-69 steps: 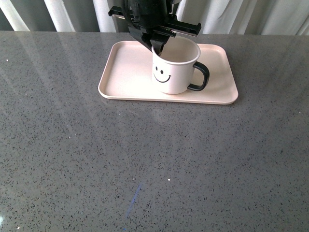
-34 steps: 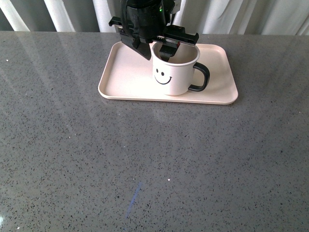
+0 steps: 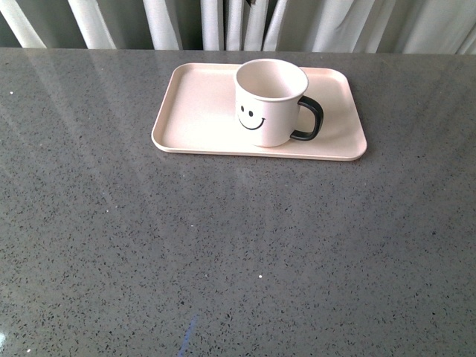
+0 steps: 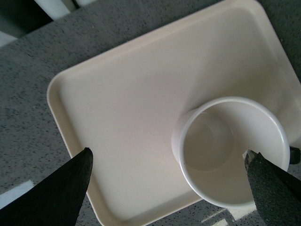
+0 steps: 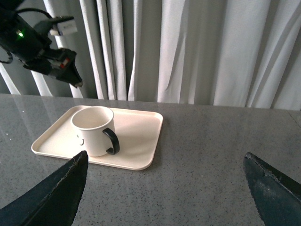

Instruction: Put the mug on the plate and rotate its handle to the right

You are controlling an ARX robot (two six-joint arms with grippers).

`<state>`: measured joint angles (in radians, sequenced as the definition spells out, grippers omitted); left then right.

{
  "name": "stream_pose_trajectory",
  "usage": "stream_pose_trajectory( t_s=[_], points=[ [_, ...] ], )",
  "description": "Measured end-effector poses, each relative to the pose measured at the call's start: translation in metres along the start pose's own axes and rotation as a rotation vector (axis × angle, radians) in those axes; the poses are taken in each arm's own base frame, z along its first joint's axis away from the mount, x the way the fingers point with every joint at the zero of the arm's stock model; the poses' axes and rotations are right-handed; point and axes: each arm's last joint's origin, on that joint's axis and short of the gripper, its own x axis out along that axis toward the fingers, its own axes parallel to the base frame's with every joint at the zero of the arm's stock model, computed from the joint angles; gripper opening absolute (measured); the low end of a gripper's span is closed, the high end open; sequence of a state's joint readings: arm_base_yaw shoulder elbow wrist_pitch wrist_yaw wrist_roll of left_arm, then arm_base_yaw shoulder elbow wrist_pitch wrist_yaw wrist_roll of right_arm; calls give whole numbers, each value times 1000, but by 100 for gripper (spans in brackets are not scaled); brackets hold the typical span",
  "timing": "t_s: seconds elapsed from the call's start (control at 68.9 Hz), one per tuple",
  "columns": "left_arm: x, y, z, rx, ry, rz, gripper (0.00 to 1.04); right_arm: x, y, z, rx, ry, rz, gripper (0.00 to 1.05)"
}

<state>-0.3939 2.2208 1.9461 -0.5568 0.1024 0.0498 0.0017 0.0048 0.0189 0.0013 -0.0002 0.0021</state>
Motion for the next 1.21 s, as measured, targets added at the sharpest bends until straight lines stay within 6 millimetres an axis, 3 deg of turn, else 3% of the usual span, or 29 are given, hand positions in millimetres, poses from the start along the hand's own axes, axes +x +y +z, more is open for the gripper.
stream_pose_trajectory(
  t_s=[0.16, 0.232, 0.29, 0.392, 0.537, 0.654, 0.929, 1.205],
  points=[
    [-20, 11, -6, -84, -112, -44, 95, 0, 0, 0, 0, 0, 0, 96],
    [-34, 18, -20, -92, -387, 253, 82, 0, 0, 0, 0, 0, 1, 96],
    [-57, 29, -45, -141, -608, 417, 69, 0, 0, 0, 0, 0, -2, 96],
    [-97, 43, -90, -176, -851, 477, 50, 0, 0, 0, 0, 0, -3, 96],
    [-117, 48, -157, -180, -838, 488, 21, 0, 0, 0, 0, 0, 0, 96],
    [-127, 46, -191, -179, -808, 477, 1, 0, 0, 0, 0, 0, 0, 96],
    [-158, 41, -243, -177, -813, 486, 1, 0, 0, 0, 0, 0, 0, 96],
    [-179, 34, -280, -169, -813, 464, 1, 0, 0, 0, 0, 0, 0, 96]
  ],
)
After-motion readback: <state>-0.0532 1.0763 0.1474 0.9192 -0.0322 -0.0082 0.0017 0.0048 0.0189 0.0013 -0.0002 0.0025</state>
